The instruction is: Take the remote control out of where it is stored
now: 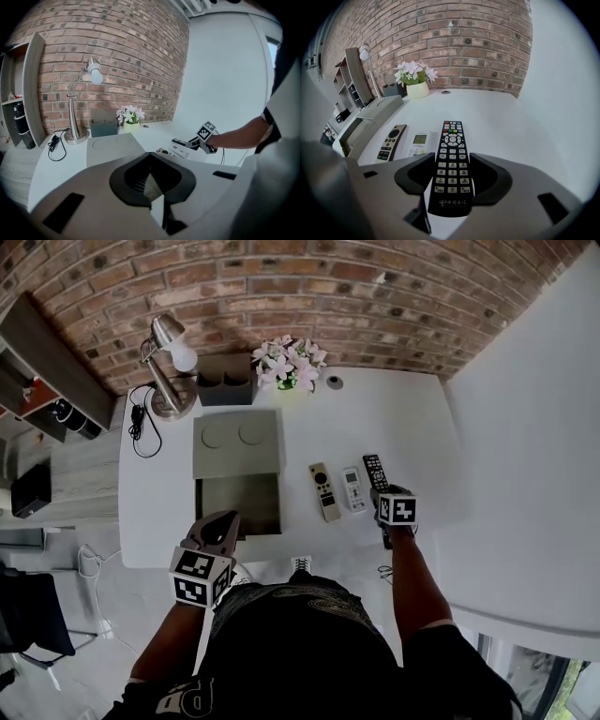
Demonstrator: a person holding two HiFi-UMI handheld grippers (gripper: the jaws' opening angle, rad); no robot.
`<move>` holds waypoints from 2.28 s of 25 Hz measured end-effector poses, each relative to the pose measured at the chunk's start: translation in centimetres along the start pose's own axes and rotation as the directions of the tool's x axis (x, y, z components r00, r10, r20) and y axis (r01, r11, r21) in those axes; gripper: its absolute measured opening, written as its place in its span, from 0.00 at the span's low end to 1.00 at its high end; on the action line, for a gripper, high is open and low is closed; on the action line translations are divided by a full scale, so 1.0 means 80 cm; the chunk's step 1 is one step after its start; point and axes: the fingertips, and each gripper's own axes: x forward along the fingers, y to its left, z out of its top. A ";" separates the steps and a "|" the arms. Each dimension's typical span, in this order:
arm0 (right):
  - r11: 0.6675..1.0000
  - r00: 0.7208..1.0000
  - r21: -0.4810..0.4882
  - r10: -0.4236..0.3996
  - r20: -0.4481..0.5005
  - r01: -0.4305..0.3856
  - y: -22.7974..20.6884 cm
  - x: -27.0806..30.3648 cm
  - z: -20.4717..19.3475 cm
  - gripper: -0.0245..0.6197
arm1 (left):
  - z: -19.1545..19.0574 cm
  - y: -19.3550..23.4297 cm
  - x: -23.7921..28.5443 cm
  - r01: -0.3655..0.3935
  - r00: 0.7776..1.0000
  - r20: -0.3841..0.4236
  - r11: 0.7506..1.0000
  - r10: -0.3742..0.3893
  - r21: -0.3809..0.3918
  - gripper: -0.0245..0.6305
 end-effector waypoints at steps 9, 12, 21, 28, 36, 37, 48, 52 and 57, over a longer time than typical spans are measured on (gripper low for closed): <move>0.999 0.998 -0.022 0.025 -0.051 -0.026 0.004 0.030 -0.016 0.40 | 0.001 0.003 -0.001 -0.031 1.000 -0.006 0.999 0.031 -0.012 0.04; 0.999 0.998 -0.037 0.020 -0.065 -0.022 0.001 0.034 -0.021 0.40 | 0.001 0.005 -0.003 -0.037 0.999 -0.009 0.999 0.037 -0.011 0.05; 0.999 0.996 -0.044 -0.013 -0.086 0.009 -0.003 0.036 -0.024 0.40 | -0.003 0.012 -0.011 -0.023 1.000 -0.004 1.000 0.023 -0.013 0.05; 0.995 0.995 0.026 -0.098 0.004 0.098 0.002 -0.008 -0.010 0.40 | -0.004 0.025 -0.027 -0.003 1.000 0.016 1.000 0.003 -0.016 0.05; 0.989 0.954 0.075 0.104 0.282 -0.130 0.151 -0.101 0.043 0.39 | -0.011 0.040 -0.061 0.039 0.999 0.034 0.999 -0.038 -0.009 0.05; 0.983 0.940 0.059 0.147 0.309 -0.173 0.179 -0.115 0.049 0.37 | -0.011 0.041 -0.066 0.045 0.998 0.040 0.999 -0.045 -0.006 0.05; 0.836 0.760 -0.098 0.535 0.369 -0.541 0.427 -0.231 0.058 0.05 | -0.009 0.045 -0.106 0.105 0.989 0.100 0.994 -0.107 0.022 0.05; 0.802 0.722 -0.191 0.594 0.355 -0.566 0.459 -0.274 0.057 0.05 | 0.001 0.038 -0.127 0.093 0.984 0.156 0.996 -0.091 -0.006 0.04; 0.777 0.705 -0.254 0.629 0.328 -0.575 0.455 -0.291 0.036 0.05 | -0.008 0.016 -0.152 0.043 0.982 0.183 0.998 -0.035 -0.041 0.05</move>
